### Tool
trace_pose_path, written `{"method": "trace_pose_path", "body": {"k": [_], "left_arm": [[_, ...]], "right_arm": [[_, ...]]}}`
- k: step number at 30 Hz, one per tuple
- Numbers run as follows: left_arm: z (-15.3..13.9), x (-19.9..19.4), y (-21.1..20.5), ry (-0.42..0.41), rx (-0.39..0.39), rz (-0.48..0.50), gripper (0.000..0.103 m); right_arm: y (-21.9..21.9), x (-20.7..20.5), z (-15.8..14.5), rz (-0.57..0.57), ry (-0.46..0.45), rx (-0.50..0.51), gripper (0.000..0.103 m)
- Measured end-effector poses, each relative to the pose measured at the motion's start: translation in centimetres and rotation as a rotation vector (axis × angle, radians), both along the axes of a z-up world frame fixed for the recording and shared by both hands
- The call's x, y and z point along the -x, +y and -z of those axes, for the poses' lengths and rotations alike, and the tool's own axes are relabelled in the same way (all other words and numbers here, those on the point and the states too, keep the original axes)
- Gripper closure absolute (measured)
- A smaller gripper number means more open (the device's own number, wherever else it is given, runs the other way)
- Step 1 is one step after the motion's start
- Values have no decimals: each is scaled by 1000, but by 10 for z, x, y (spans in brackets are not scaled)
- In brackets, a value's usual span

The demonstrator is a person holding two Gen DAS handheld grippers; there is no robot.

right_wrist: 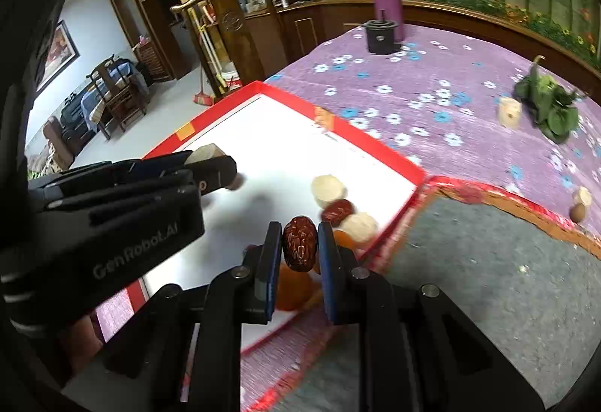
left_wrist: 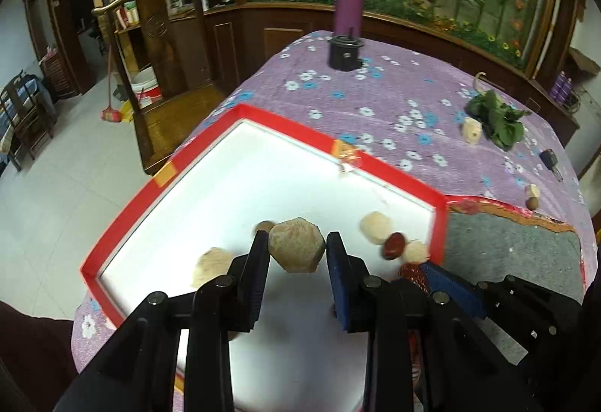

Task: Organize fruits
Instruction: 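Carry the cube and red date over the white tray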

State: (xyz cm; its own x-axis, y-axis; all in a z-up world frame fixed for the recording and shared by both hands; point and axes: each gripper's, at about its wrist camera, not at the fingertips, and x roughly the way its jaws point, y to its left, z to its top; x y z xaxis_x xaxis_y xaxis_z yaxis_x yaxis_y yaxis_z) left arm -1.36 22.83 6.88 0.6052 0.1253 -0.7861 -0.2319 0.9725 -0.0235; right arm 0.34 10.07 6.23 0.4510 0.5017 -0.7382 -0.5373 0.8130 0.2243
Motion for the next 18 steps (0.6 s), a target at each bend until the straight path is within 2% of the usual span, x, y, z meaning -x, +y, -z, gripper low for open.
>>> {"method": "trace_pose_path", "body": {"k": [18], "left_arm": [[13,11,64,26,-6,-108,73]], "right_arm": [[67,0,9,-82,8,35,81]]}}
